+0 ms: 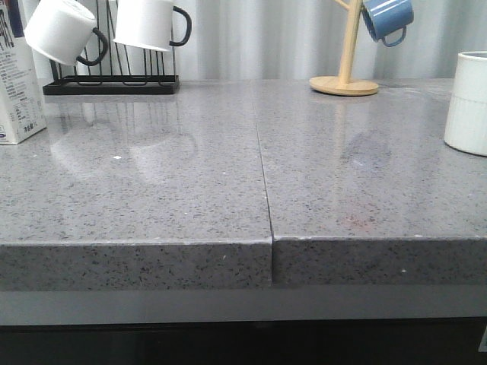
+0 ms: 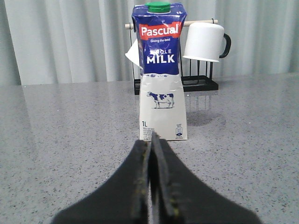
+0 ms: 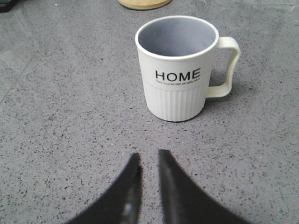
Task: Place milk next to cup
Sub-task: 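Move the right gripper toward the white HOME mug's handle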
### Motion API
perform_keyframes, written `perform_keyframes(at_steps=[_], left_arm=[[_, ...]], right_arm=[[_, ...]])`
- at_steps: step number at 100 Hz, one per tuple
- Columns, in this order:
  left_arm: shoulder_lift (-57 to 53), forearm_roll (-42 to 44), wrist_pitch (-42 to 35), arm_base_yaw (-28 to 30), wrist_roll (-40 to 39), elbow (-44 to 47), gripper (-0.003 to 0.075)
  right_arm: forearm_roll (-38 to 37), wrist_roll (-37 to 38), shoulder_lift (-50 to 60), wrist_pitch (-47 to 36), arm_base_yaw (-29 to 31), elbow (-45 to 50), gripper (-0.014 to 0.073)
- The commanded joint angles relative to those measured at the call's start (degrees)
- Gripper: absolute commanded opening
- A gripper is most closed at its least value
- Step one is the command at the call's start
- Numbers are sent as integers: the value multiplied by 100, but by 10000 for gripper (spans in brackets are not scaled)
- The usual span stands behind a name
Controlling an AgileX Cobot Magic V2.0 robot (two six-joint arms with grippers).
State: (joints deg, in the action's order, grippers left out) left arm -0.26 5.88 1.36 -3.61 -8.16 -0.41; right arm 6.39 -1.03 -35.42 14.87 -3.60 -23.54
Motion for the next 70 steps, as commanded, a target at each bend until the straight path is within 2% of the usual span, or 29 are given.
perform_keyframes(at_steps=[1, 6, 9, 29, 46, 70], left_arm=[[-183, -11, -449, 16, -41, 293, -20], [-183, -11, -449, 16, -41, 293, -21], [-183, -11, -449, 16, -41, 293, -21], [-183, -11, -449, 16, -41, 293, -21], [-183, -11, -449, 16, -41, 293, -21], [-183, -11, -449, 16, -41, 293, -21]], right_arm=[[-39, -46, -53, -518, 8, -225, 405], [-39, -46, -53, -583, 41, -225, 481], [-39, -46, -58, -620, 78, -225, 495], [-76, -51, -131, -977, 737, -225, 476], [-176, -60, -666, -1487, 1338, -232, 476], [-176, -60, -1737, -2554, 1388, -232, 476]])
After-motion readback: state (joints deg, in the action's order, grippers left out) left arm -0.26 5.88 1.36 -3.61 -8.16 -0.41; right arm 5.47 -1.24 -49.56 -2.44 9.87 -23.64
